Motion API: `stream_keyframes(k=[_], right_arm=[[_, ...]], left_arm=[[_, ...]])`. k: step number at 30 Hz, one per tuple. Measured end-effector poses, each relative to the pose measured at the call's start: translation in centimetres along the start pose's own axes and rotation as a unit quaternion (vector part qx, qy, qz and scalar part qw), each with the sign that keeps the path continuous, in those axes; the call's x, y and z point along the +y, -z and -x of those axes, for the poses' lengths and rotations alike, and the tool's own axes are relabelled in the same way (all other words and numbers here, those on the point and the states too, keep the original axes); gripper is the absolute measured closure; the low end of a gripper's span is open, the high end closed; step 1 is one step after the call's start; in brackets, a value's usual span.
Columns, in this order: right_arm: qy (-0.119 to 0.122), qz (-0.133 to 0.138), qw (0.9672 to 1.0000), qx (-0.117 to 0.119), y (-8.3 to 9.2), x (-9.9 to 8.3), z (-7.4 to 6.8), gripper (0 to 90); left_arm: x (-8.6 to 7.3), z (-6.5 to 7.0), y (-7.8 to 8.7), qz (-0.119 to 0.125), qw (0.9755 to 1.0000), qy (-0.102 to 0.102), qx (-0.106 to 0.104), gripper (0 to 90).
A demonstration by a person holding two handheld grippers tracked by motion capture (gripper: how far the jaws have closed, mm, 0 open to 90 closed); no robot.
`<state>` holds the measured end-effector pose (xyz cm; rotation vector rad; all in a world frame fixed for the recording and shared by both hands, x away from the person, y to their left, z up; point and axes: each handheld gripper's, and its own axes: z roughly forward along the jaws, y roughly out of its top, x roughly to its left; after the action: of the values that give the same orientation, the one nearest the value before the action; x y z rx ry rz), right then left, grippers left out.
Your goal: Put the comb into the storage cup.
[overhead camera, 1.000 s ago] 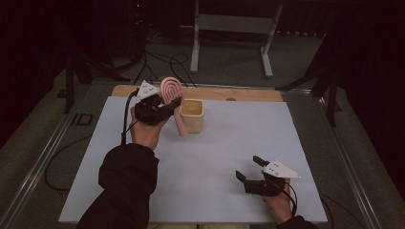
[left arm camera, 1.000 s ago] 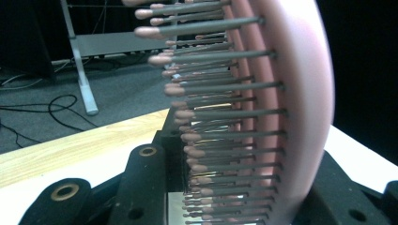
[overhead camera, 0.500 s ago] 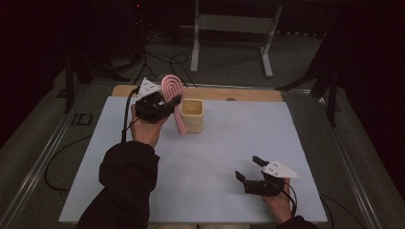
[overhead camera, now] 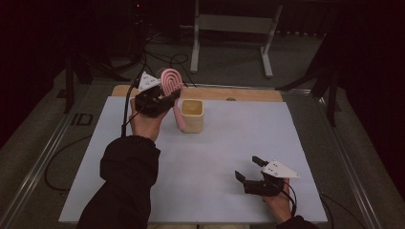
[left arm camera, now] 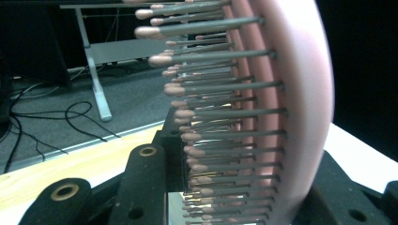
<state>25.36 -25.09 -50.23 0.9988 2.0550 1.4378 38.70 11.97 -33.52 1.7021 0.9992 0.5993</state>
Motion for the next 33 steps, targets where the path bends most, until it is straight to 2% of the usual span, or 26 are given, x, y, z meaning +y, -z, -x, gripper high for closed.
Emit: stream_keyframes(k=[16, 27, 33], right_arm=[[-0.003, 0.0, 1.0, -0.001, 0.0, 0.0, 0.0, 11.4], [-0.005, 0.001, 1.0, -0.001, 0.1, 0.0, 0.0, 11.4], [-0.004, 0.002, 1.0, -0.001, 0.1, 0.0, 0.1, 11.4]], left_arm=[[1.5, 0.0, -0.2, 0.006, 0.9998, -0.014, 0.009, 63.0], [2.5, -0.2, -0.8, 0.002, 0.9992, -0.028, 0.028, 63.0], [3.3, 0.2, -1.4, -0.001, 0.9985, -0.045, 0.032, 63.0]])
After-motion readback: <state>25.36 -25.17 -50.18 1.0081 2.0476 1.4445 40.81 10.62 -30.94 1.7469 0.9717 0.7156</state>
